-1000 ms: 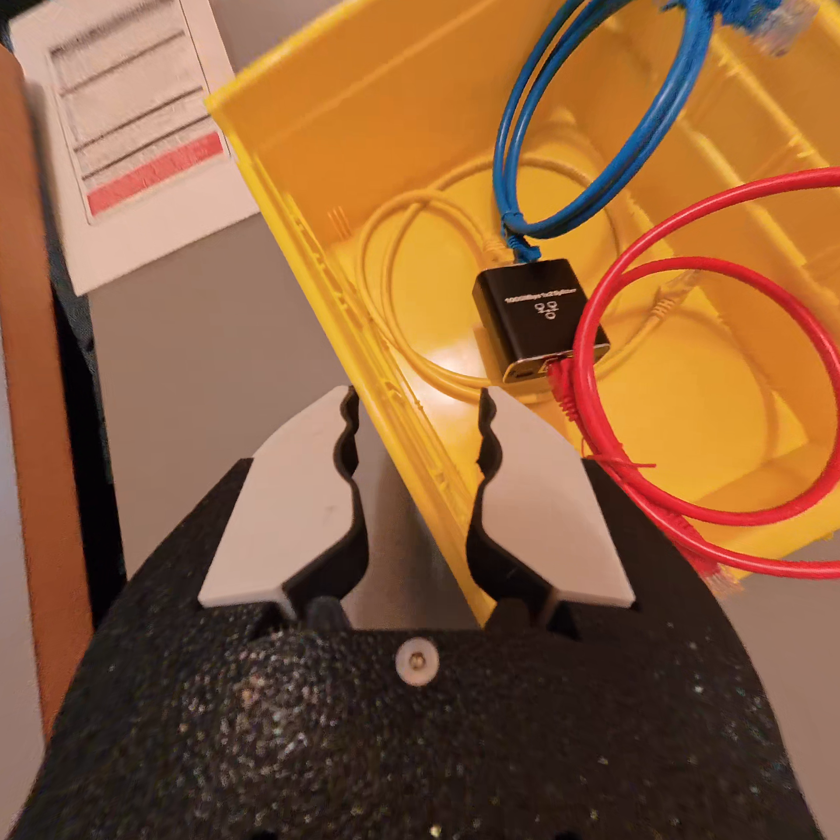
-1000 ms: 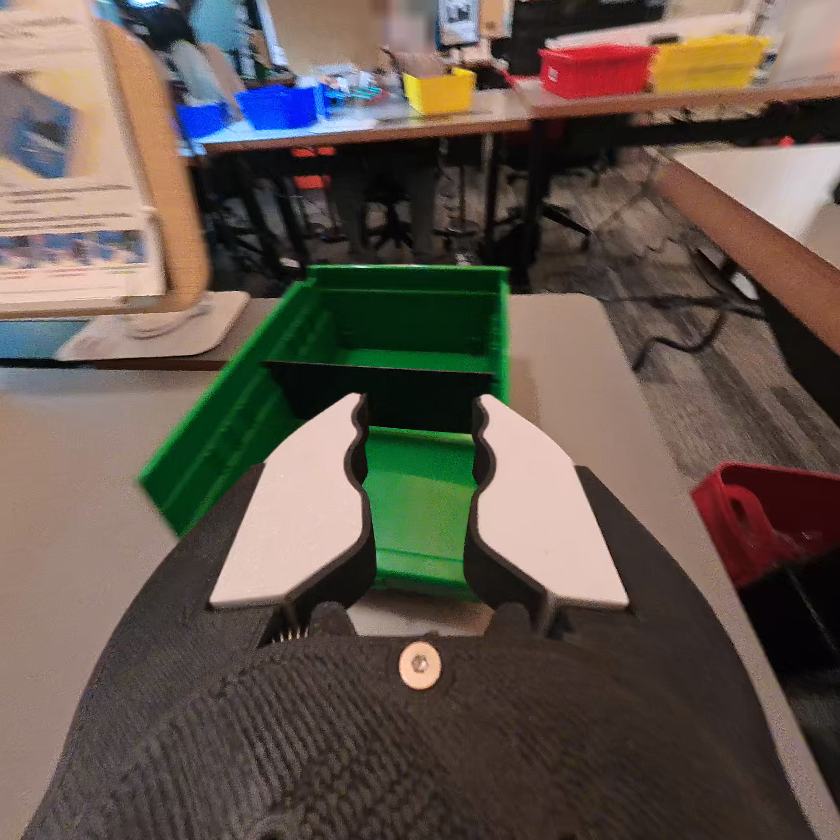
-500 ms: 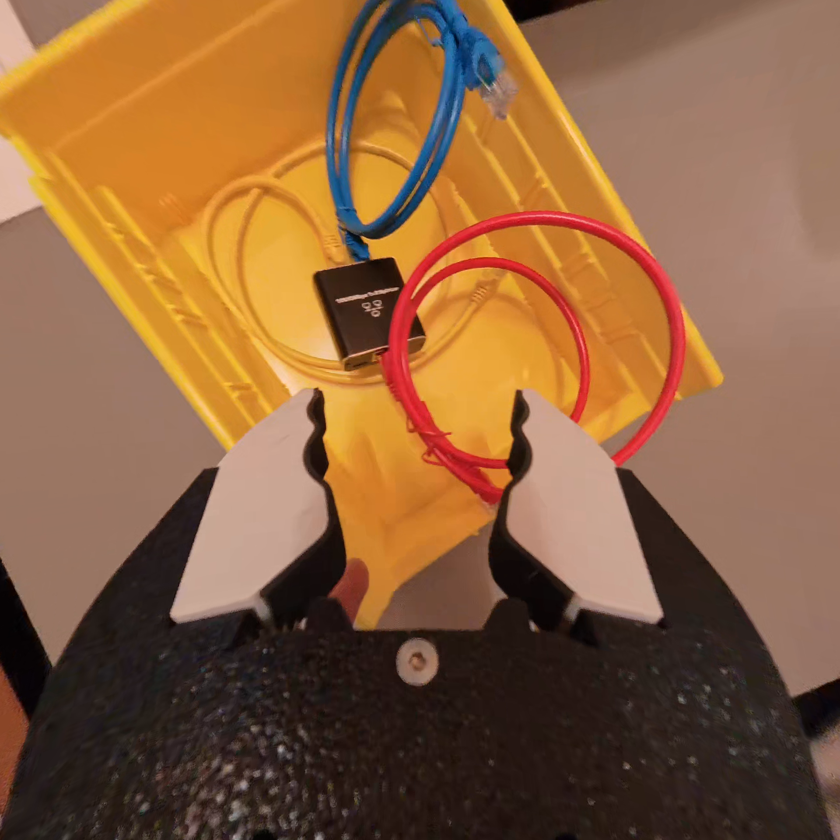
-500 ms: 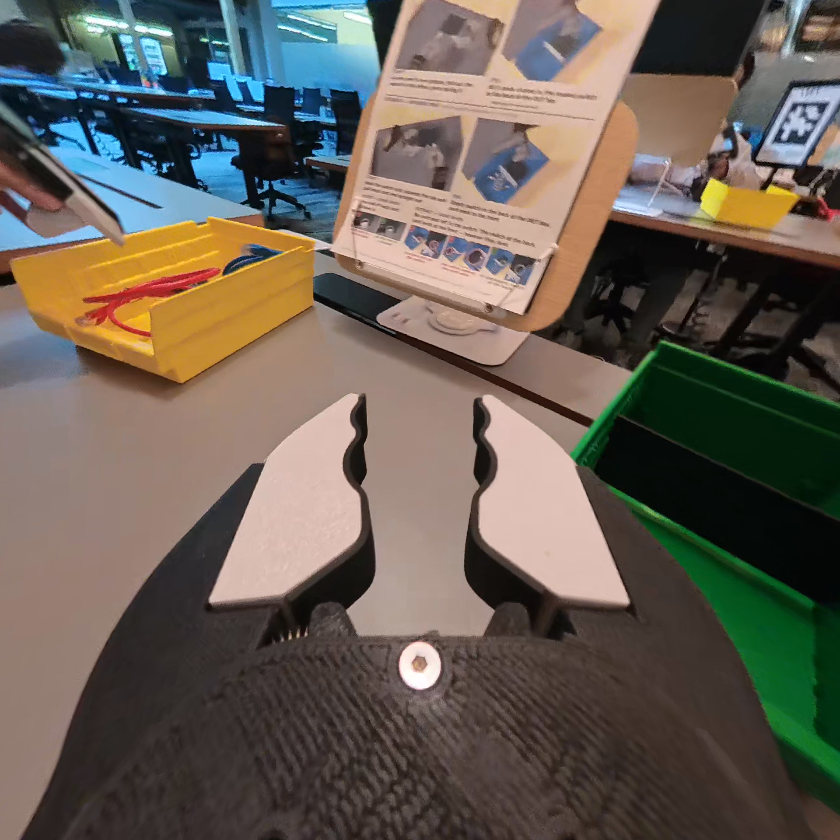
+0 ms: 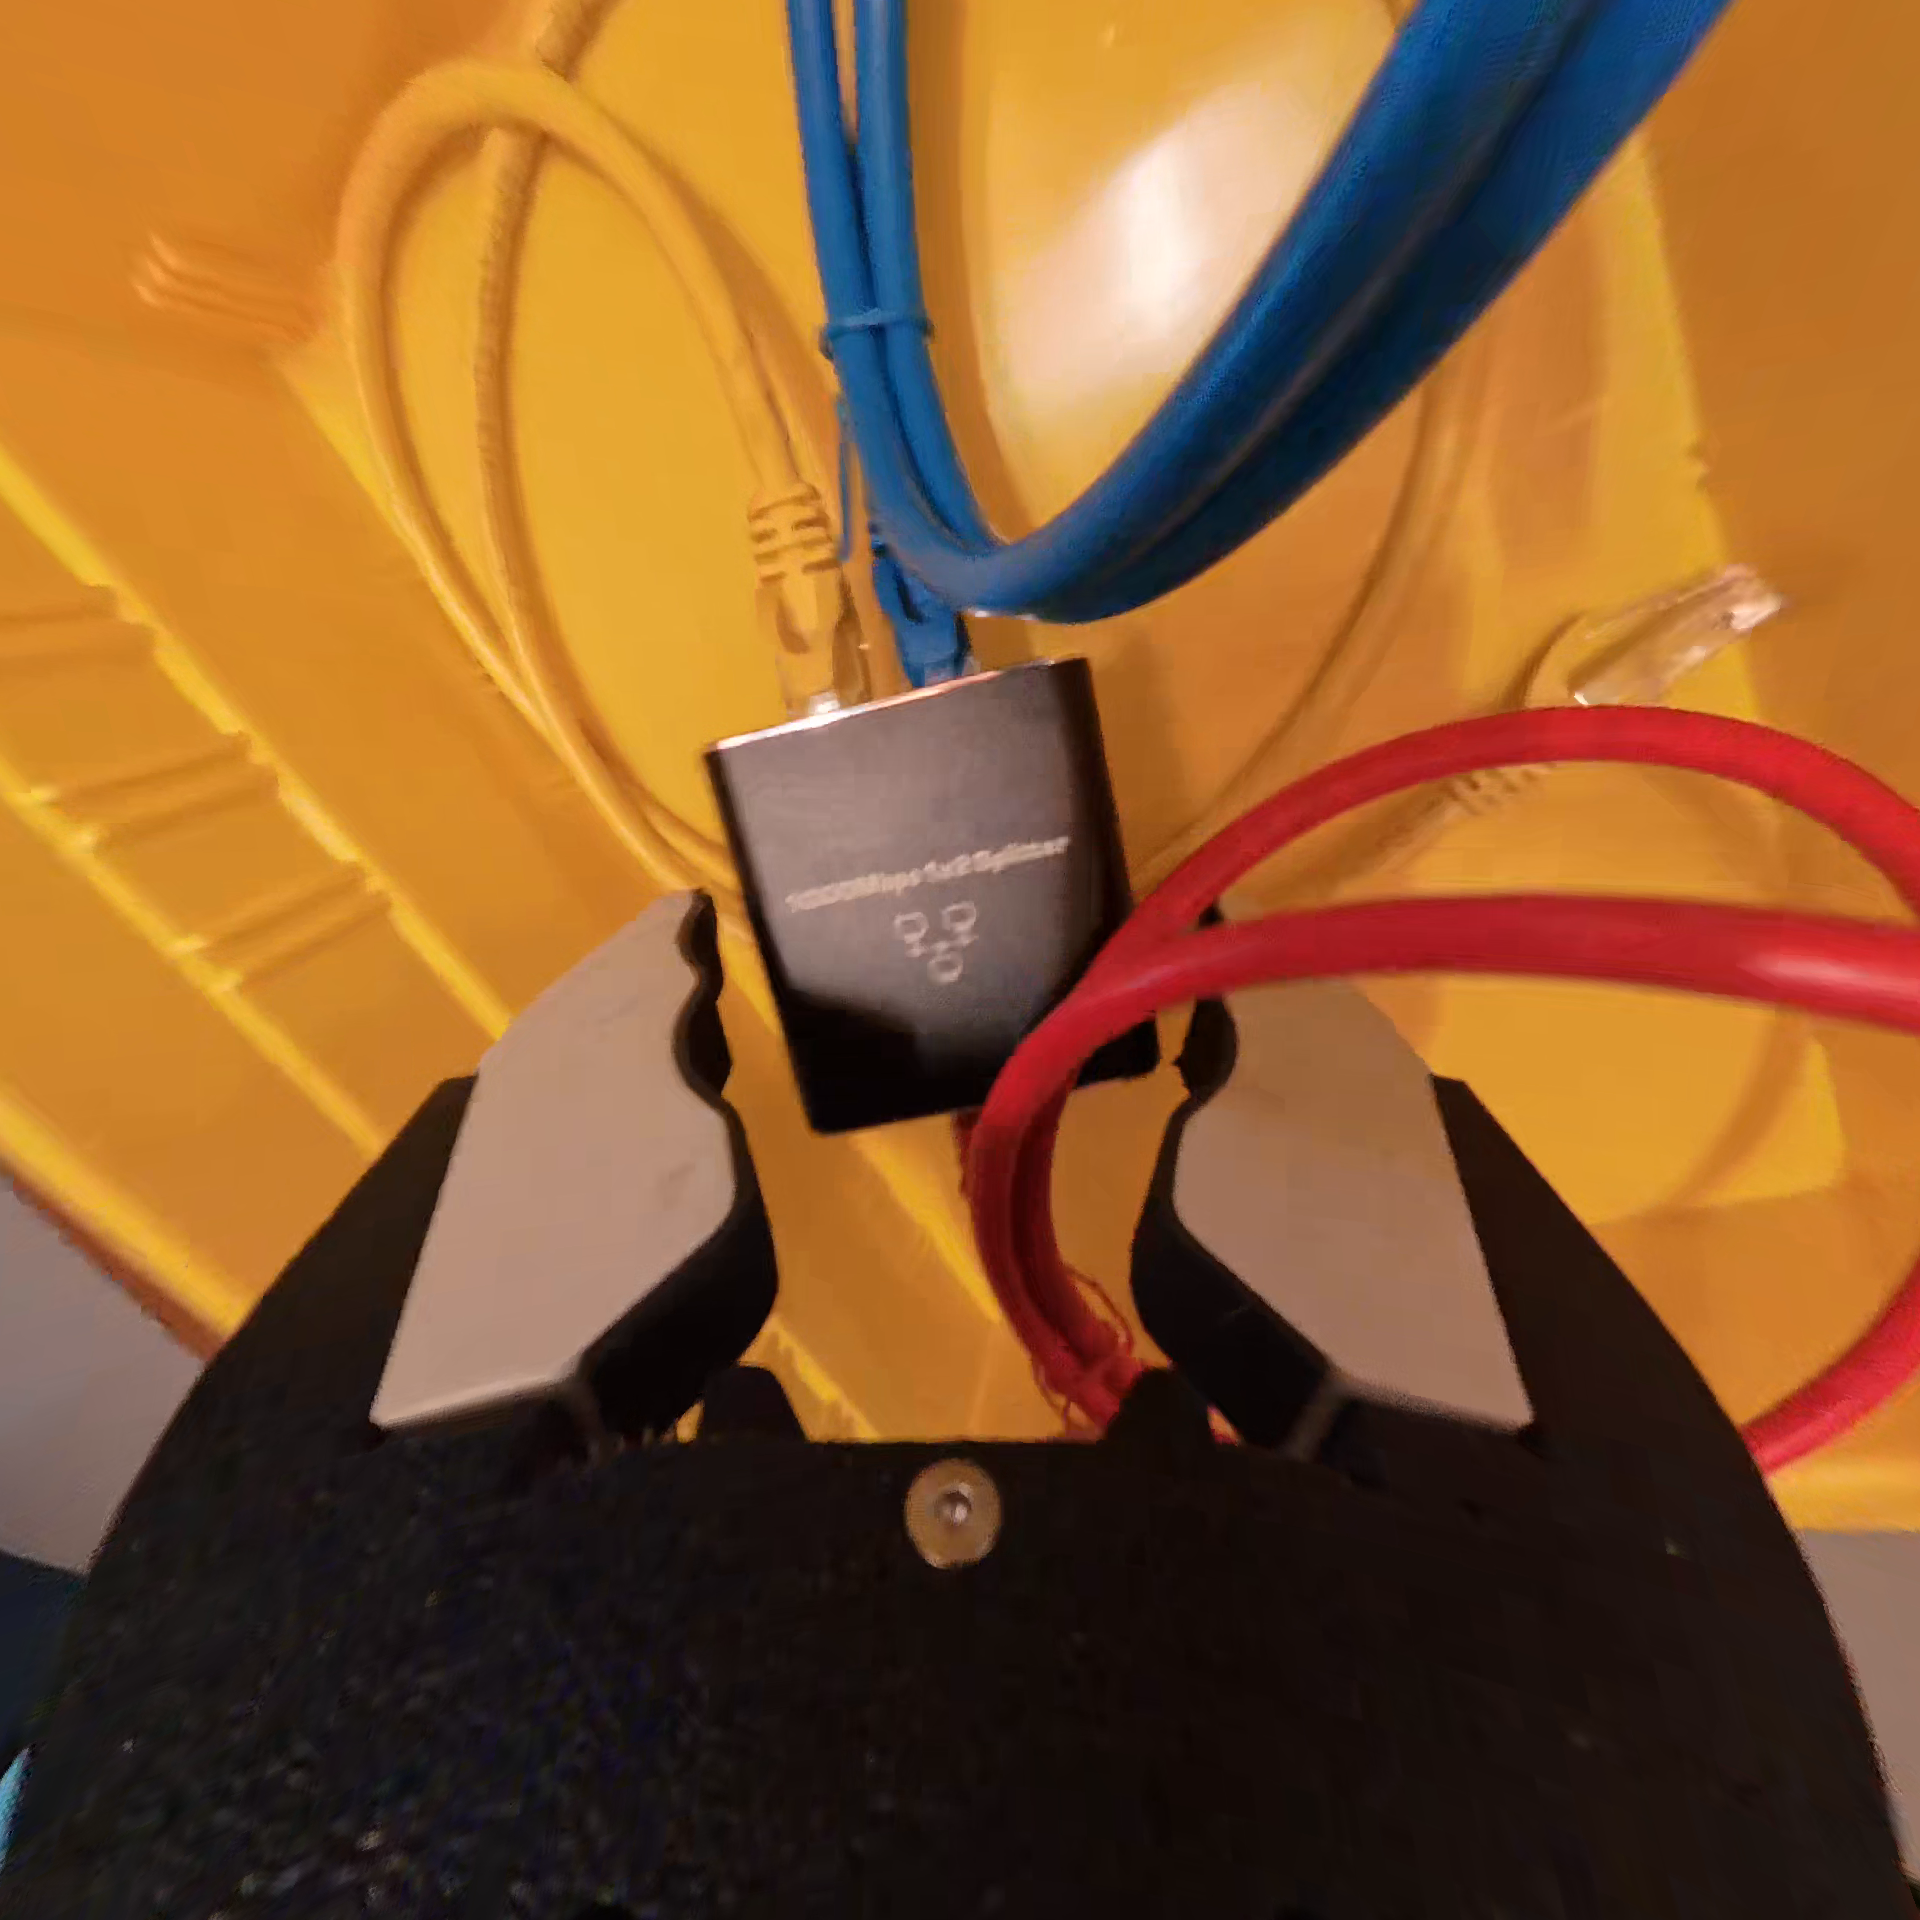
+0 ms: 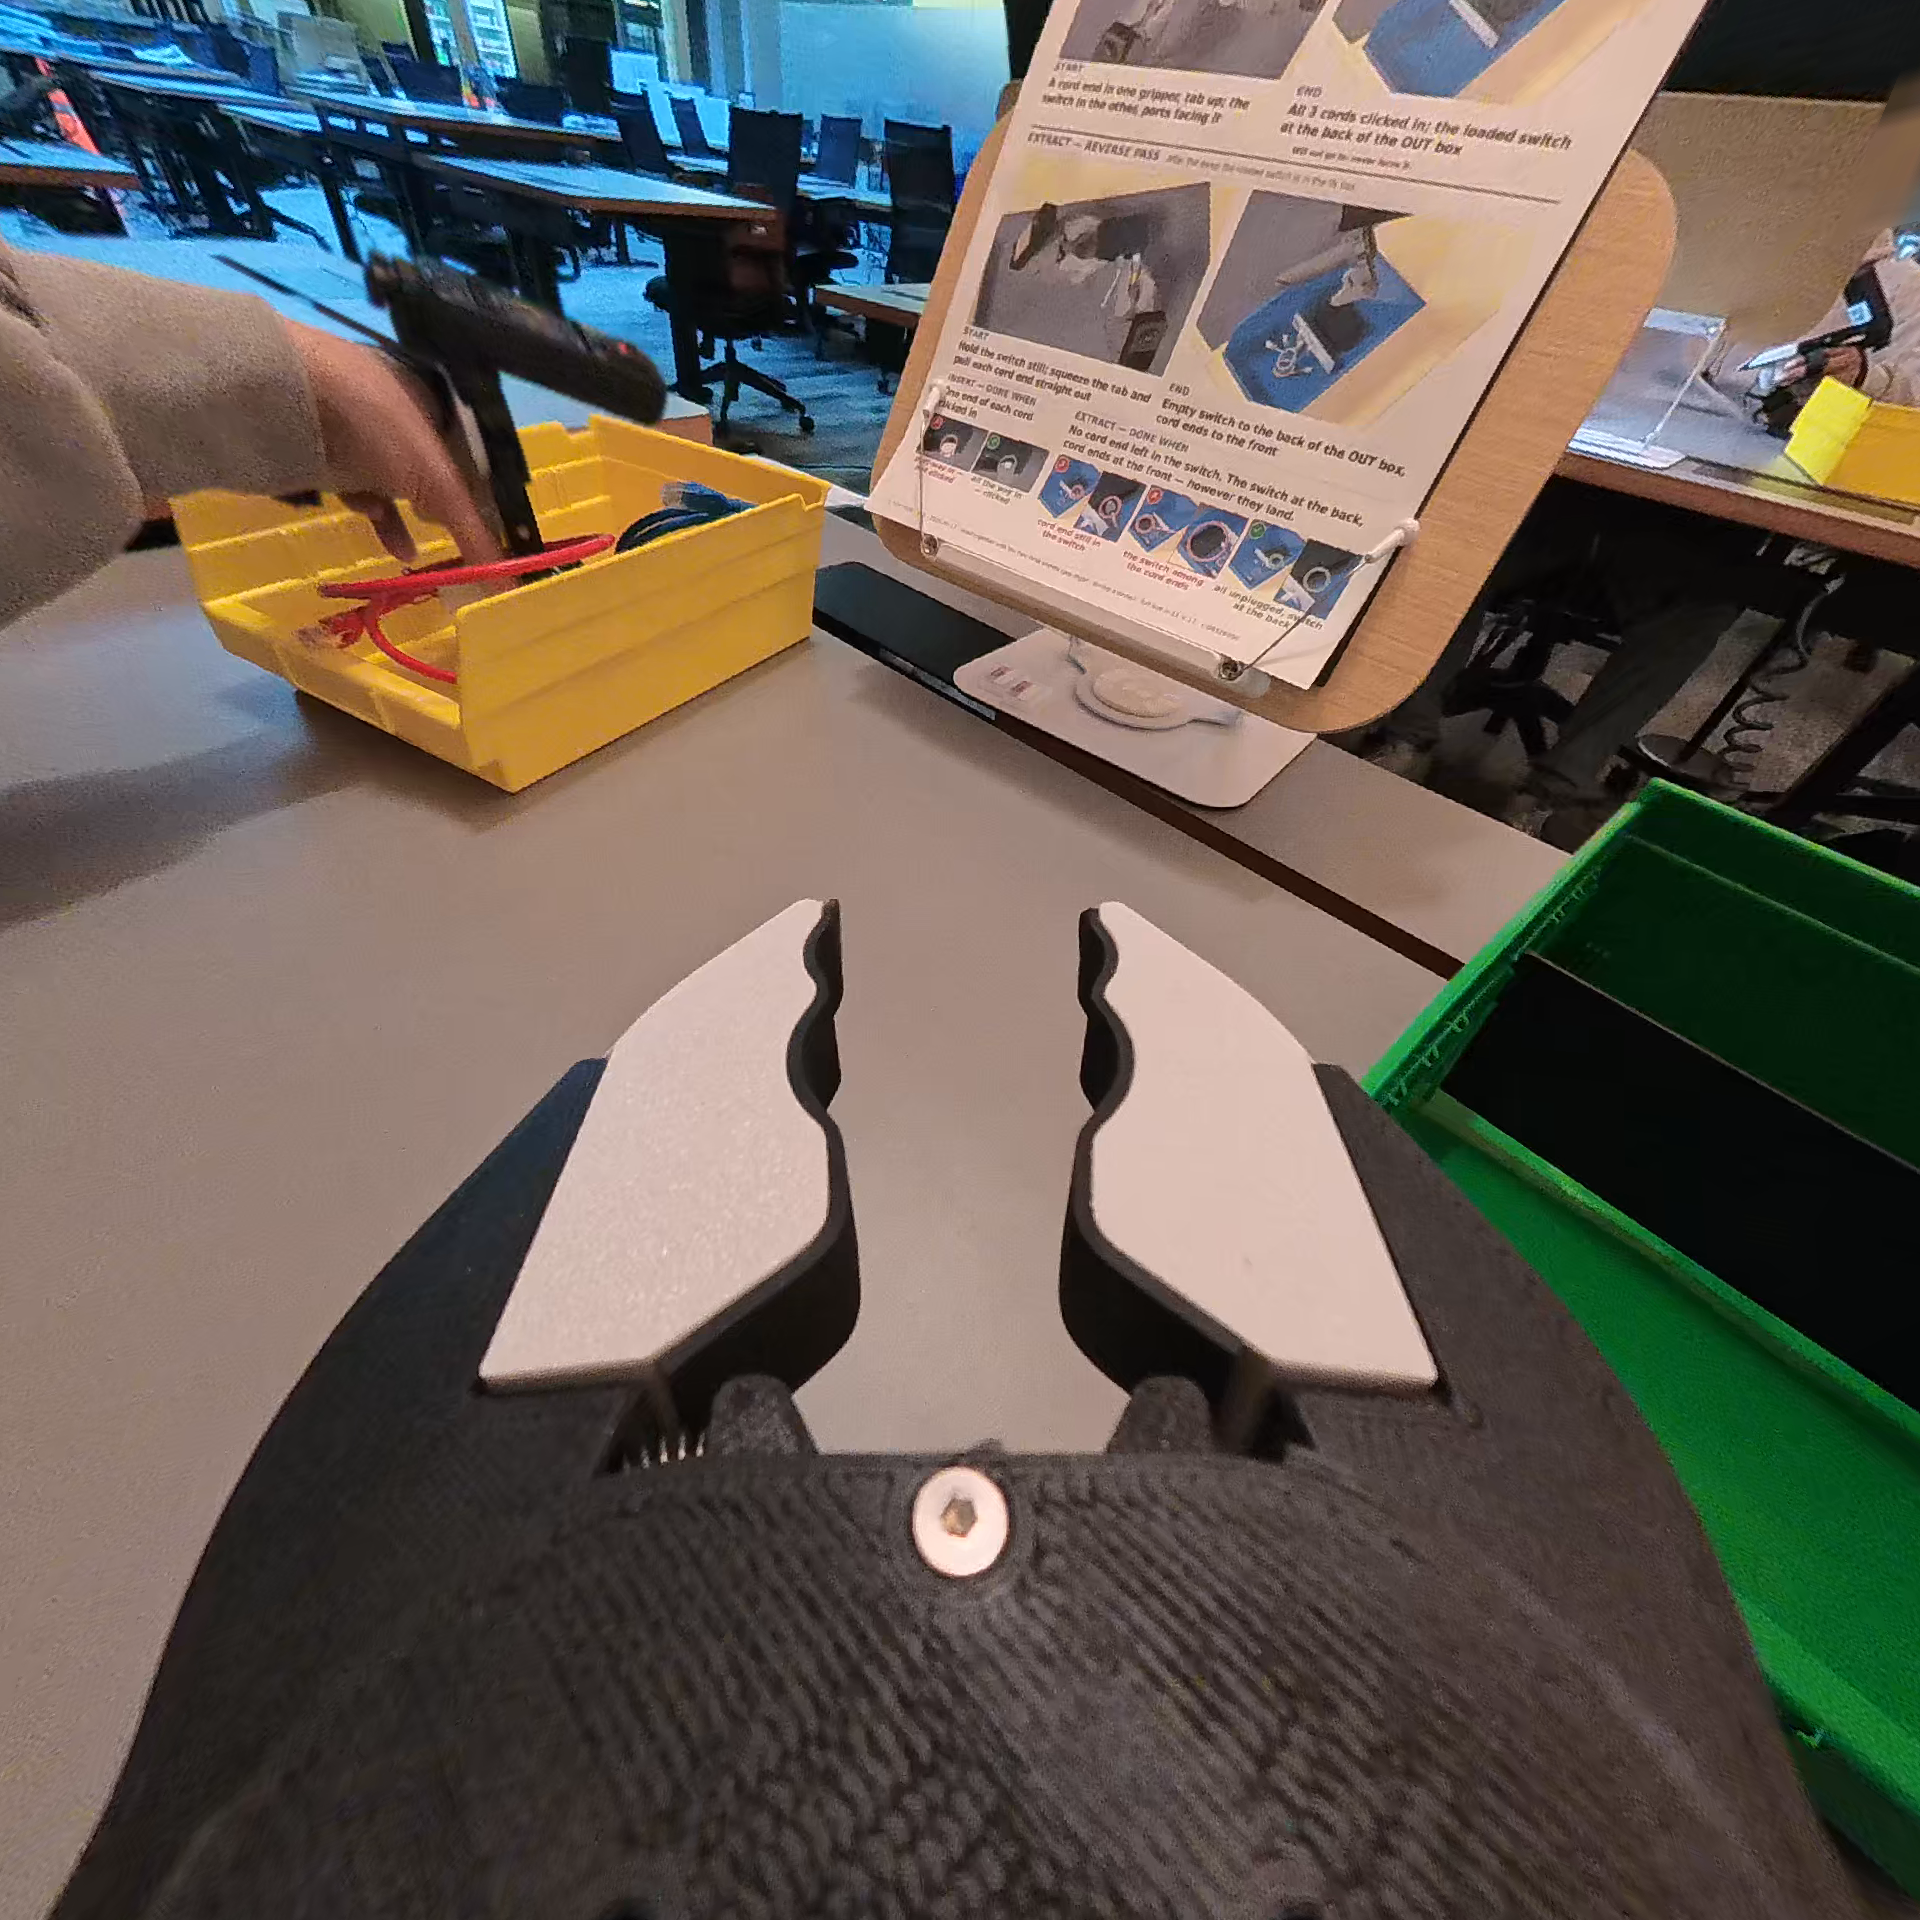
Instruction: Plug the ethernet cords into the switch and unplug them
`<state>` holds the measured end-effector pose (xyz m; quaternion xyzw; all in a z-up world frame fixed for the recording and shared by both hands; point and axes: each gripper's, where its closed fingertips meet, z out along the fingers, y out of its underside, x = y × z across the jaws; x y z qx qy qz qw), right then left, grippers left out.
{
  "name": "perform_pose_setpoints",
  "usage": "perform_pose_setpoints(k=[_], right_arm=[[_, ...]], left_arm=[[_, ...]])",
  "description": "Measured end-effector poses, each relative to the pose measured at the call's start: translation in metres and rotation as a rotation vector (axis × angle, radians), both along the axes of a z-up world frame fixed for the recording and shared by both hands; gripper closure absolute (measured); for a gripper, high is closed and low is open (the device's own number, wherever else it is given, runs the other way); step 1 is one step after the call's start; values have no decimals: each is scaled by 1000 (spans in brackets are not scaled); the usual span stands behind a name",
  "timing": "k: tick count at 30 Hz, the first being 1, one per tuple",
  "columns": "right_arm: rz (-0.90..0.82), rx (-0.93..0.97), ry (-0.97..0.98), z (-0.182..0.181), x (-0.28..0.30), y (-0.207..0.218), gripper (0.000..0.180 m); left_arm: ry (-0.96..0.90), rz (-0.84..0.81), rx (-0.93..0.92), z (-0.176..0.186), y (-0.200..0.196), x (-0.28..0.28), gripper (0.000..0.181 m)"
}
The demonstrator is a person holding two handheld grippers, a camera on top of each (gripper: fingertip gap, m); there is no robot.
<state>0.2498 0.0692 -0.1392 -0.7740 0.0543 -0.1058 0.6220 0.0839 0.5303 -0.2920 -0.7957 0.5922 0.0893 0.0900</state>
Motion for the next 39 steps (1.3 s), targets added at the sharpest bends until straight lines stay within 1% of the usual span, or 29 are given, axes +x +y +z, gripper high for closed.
perform_pose_setpoints(k=[1, 4, 7, 12, 15, 17, 19, 22, 25, 29, 31, 34, 36, 39], right_arm=[[0, 4, 1, 0, 1, -1, 136], [-8, 9, 9, 0, 5, -5, 137], [-9, 20, 12, 2, 5, -8, 138], [9, 39, 3, 9, -3, -6, 139], [37, 41, -26, 14, -13, -2, 139], [55, 42, -45, 17, -21, 0, 139], [67, 52, -45, 20, -27, 1, 140], [77, 70, -57, 26, -36, 2, 139], [83, 109, -95, 38, -45, 0, 139], [95, 195, -157, 60, -54, -9, 134], [96, 226, -185, 70, -53, -19, 128], [63, 261, -202, 86, -41, -46, 123], [32, 331, -188, 102, -32, -69, 124], [99, 413, -136, 120, -39, -91, 129]], left_arm=[[11, -9, -16, -6, -2, -1, 106], [-34, -38, -19, -9, -1, 1, 108], [-69, -112, 53, 8, 7, -2, 109], [-192, -244, 168, 66, 6, -5, 110], [-347, -347, 192, 116, -16, 0, 111], [-404, -419, 232, 150, -34, -1, 111], [-447, -482, 262, 178, -54, -3, 111], [-533, -578, 259, 214, -95, -3, 111], [-612, -696, 203, 239, -144, -3, 112], [-718, -865, 60, 262, -218, -2, 113], [-743, -956, -17, 269, -255, -5, 113], [-748, -1084, -98, 270, -303, -9, 113], [-747, -1176, -138, 264, -329, -11, 113], [-744, -1300, -226, 247, -367, -16, 113]])
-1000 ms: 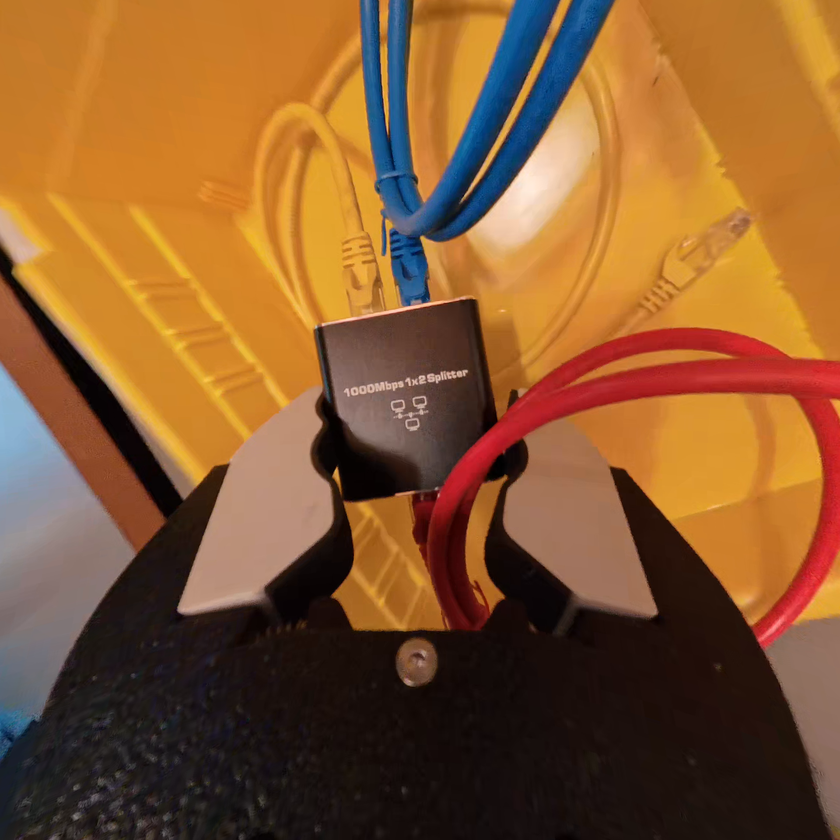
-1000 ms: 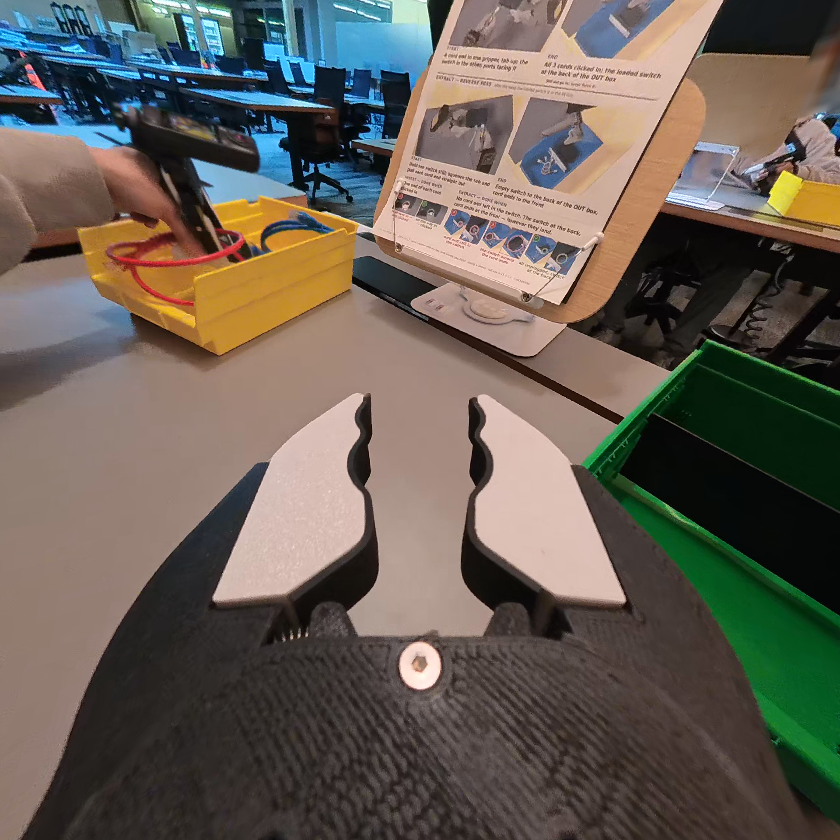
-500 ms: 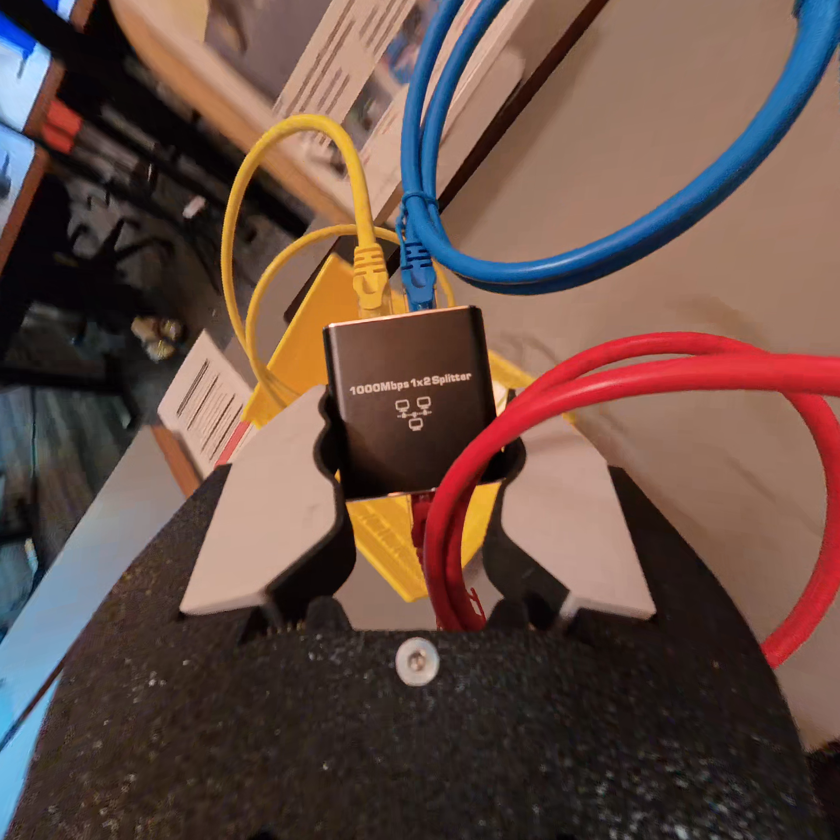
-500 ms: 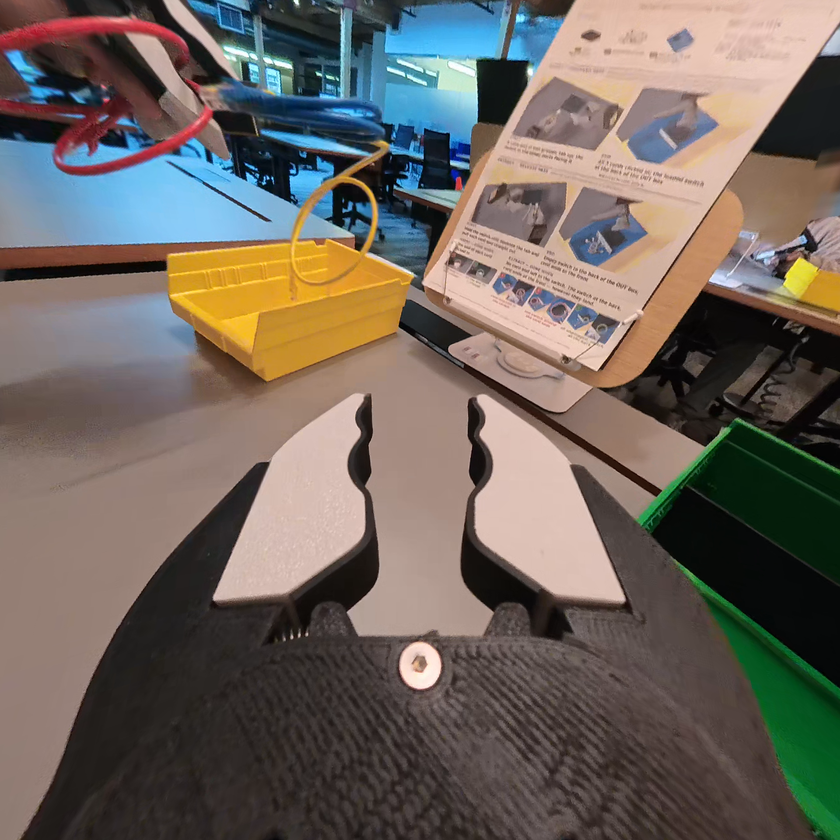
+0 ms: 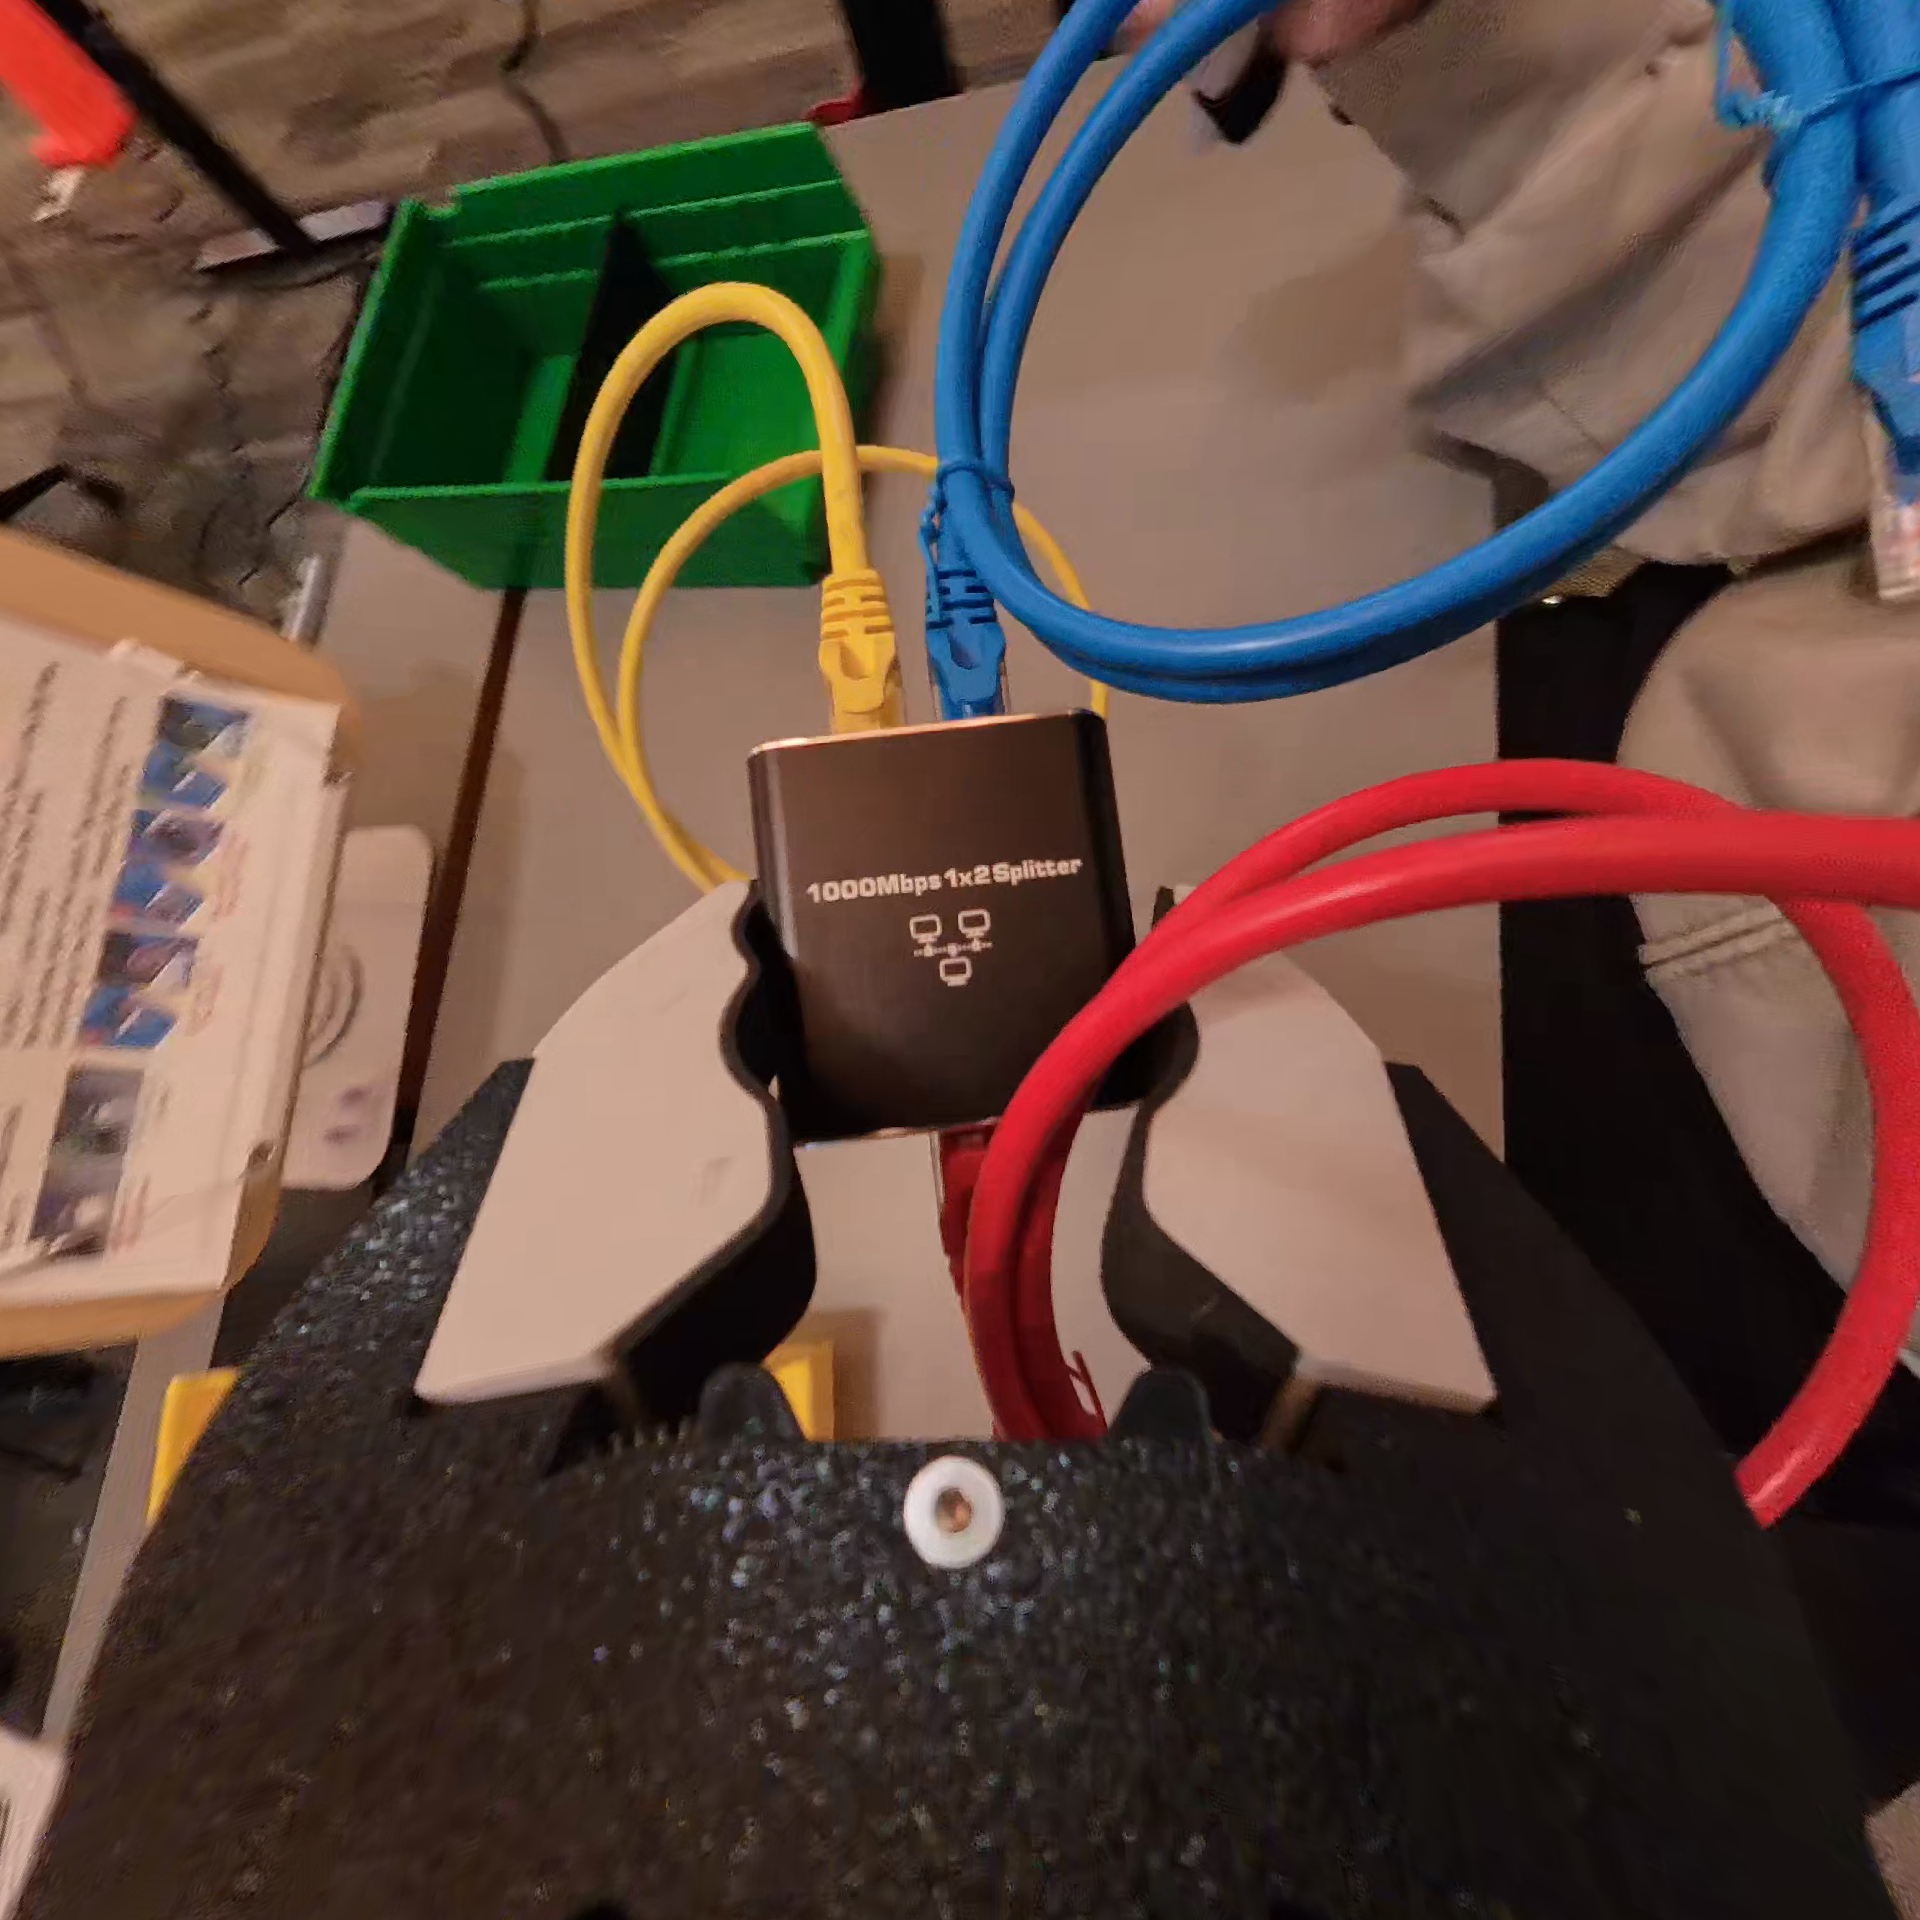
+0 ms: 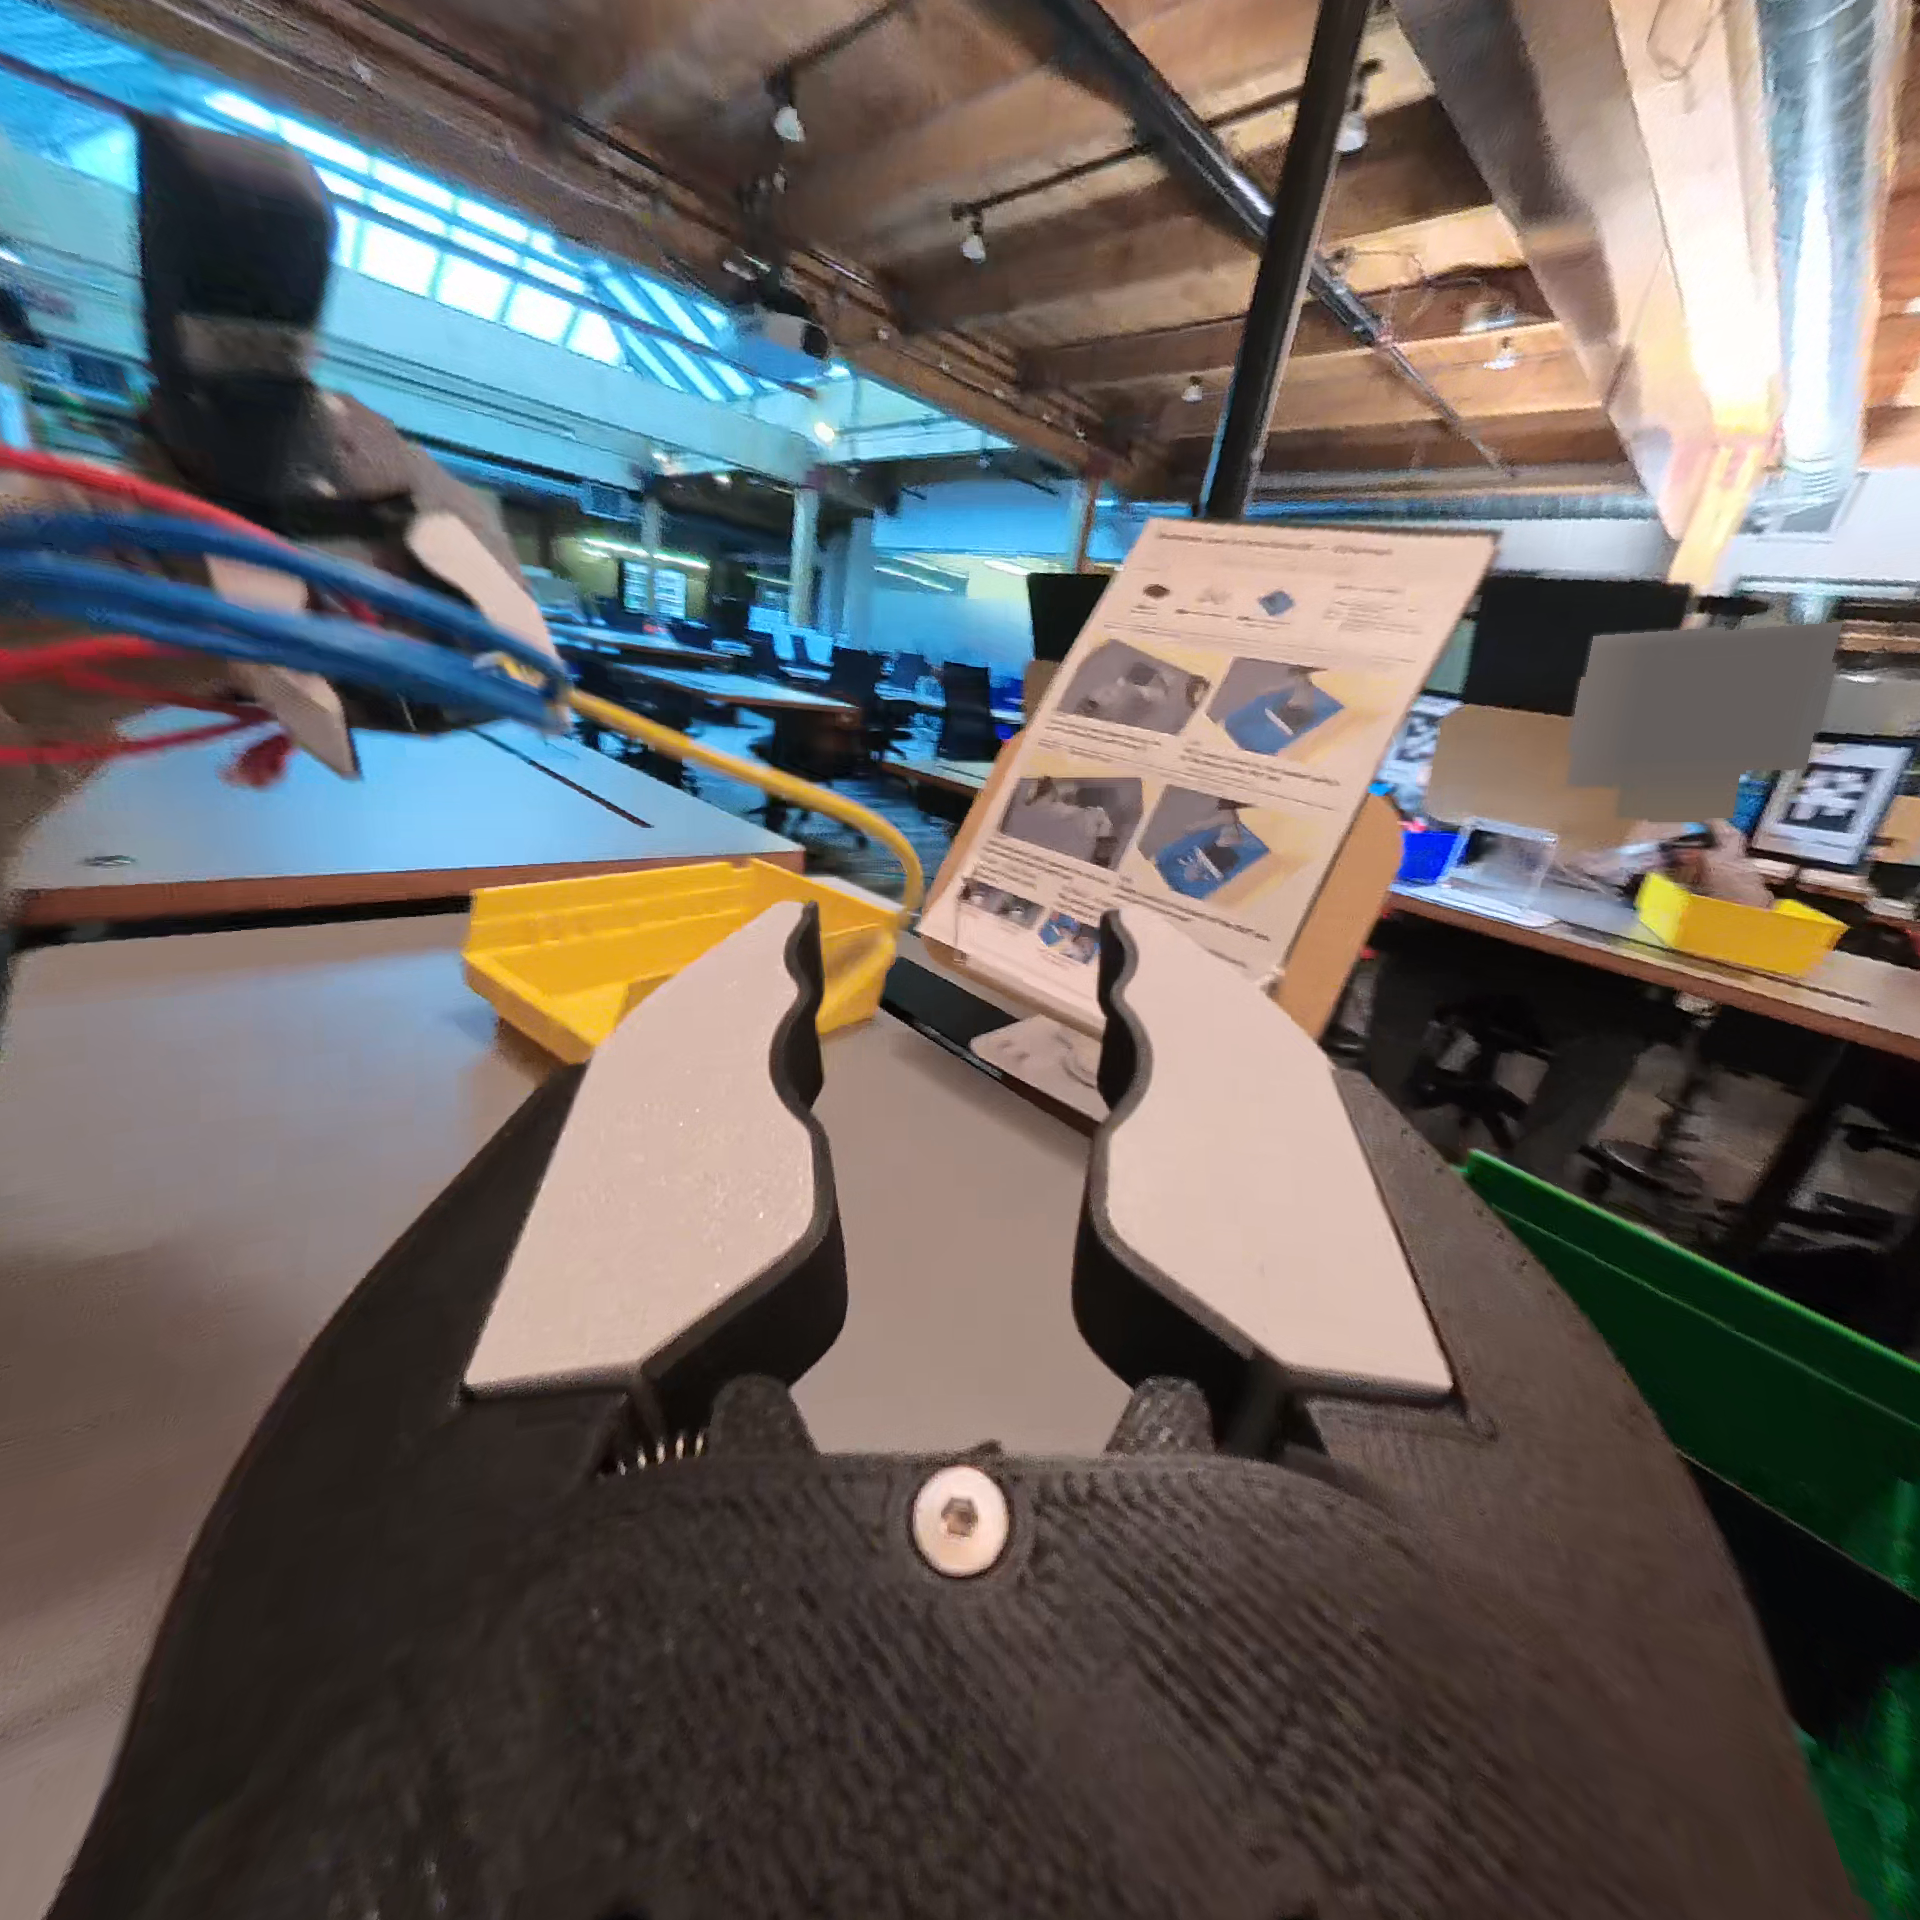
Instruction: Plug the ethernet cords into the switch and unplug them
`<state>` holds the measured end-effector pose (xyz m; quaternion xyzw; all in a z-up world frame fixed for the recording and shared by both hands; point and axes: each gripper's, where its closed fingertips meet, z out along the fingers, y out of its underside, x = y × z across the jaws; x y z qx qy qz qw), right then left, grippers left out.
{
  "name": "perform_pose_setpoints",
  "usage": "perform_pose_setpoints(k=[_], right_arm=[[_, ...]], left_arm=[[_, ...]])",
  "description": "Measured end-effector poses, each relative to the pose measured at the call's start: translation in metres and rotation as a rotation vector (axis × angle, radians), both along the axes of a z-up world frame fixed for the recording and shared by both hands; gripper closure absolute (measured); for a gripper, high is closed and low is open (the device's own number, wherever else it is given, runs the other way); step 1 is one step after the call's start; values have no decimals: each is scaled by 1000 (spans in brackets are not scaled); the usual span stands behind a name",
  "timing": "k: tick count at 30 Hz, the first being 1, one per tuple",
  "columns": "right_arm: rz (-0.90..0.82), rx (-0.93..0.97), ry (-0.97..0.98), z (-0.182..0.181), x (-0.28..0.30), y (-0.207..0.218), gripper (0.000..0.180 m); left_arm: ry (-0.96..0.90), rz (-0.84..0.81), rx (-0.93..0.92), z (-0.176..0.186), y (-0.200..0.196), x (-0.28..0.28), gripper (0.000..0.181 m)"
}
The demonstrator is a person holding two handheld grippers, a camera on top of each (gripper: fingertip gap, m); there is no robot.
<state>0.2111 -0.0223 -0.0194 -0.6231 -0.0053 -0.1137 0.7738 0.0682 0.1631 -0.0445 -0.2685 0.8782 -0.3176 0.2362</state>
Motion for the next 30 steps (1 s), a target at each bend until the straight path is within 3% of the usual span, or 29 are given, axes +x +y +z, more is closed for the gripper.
perform_pose_setpoints(k=[6, 8, 10, 12, 14, 17, 25, 30], right_arm=[[245, -192, 132, -8, -40, 20, 114], [363, -280, 190, -5, -57, 31, 128], [436, -372, 210, -4, -64, 42, 130], [533, -517, 219, -20, -71, 54, 133], [631, -680, 258, -44, -78, 65, 122], [697, -784, 332, -70, -80, 83, 115], [877, -750, 478, -91, -85, 105, 148], [1005, -868, 434, -107, -98, 105, 159]], left_arm=[[-5, -220, 123, -44, -51, 0, 114], [5, -279, 140, -56, -65, 2, 114], [32, -309, 144, -68, -75, 5, 114], [51, -331, 134, -78, -83, 10, 114], [53, -340, 136, -87, -87, 15, 115], [37, -338, 133, -96, -91, 24, 115], [-10, -269, 130, -96, -70, 32, 116], [-10, -287, 203, -101, -58, 29, 116]])
